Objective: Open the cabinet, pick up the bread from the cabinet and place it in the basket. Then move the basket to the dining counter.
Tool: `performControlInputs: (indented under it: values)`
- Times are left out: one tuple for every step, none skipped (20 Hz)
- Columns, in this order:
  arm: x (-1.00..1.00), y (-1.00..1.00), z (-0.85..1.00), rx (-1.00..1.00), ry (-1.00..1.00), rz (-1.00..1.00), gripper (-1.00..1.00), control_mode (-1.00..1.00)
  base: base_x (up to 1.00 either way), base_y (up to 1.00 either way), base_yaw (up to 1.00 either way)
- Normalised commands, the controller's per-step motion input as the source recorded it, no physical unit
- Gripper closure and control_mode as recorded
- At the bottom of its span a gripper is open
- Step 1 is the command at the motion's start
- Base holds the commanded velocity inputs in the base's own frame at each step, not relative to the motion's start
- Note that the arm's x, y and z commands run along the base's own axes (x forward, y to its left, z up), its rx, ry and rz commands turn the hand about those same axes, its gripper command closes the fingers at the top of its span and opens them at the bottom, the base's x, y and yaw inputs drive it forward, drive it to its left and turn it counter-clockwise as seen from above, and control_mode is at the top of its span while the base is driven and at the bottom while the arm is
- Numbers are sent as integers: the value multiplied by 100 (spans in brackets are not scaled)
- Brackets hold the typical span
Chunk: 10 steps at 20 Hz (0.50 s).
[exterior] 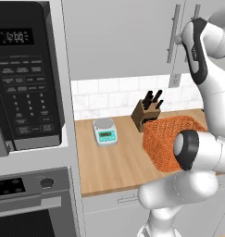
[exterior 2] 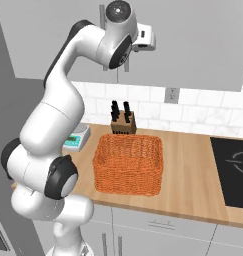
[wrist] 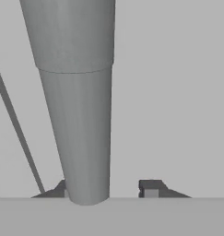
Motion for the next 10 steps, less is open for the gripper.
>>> performControlInputs:
  values:
    - [56,0,-51,0,0,0,100,-100,0,0,0]
    - [57,-3,-53,0,0,0,100,-100,0,0,0]
    - [53,-11,-51,0,0,0,100,-100,0,0,0]
    - [44,-36,-55,0,-3,0,100,-100,0,0,0]
    - [16,-71,-39,0,-16,0,100,-100,0,0,0]
    - [0,-100,-36,0,-11,0,100,-100,0,0,0]
    - [0,-100,-26,0,-6,0,100,-100,0,0,0]
    - [0,-100,-18,0,-1,0,100,-100,0,0,0]
    - [-16,-100,-13,0,0,2,100,-100,0,0,0]
    - [-26,-100,-11,0,-2,2,100,-100,0,0,0]
